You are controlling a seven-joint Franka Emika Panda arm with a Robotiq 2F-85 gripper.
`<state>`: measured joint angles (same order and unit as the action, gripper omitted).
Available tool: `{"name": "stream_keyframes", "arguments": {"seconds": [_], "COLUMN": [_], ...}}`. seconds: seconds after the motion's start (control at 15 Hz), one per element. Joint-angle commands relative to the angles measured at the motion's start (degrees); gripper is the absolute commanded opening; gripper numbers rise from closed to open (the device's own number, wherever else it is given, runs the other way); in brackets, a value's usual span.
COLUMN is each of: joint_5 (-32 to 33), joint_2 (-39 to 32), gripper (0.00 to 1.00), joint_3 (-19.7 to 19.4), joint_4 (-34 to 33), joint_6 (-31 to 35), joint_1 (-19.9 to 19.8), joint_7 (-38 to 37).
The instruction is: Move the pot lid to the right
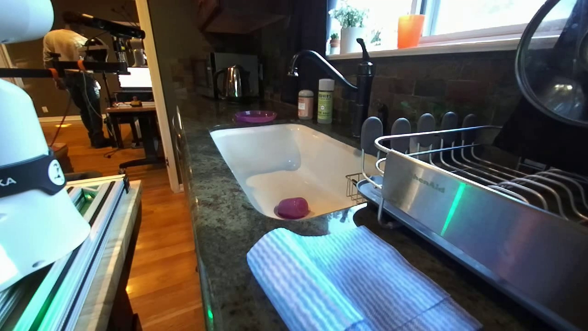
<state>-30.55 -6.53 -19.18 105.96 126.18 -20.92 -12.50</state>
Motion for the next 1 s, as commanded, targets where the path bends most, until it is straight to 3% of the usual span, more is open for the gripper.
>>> {"name": "stream_keyframes", "arguments": {"seconds": [0.0,0.27,0.6,0.73,0.8,0.93], "joint_5": [-0.6,-0.6,-1.0,-1.9,-0.1,-0.3], "joint_2": [-2.8,-4.6,-6.1,-5.9,-6.3,-6.5], "gripper": [0.05,0.05,0.05,0.05,0.2,0.2], "joint_3": [0.5,1.3,1.5,2.0,1.6,1.8], "joint_4": [-3.4,-3.6,-2.6,-2.2,-2.5,-2.4], "joint_6": [-1.7,-4.7,-2.1,-4.1,-3.0,-3.0], "joint_1": [0.1,0.1,0.4,0.0,0.2,0.2], "joint_7": [-5.3,-8.0,-12.8,-11.9,-11.6,-11.6]}}
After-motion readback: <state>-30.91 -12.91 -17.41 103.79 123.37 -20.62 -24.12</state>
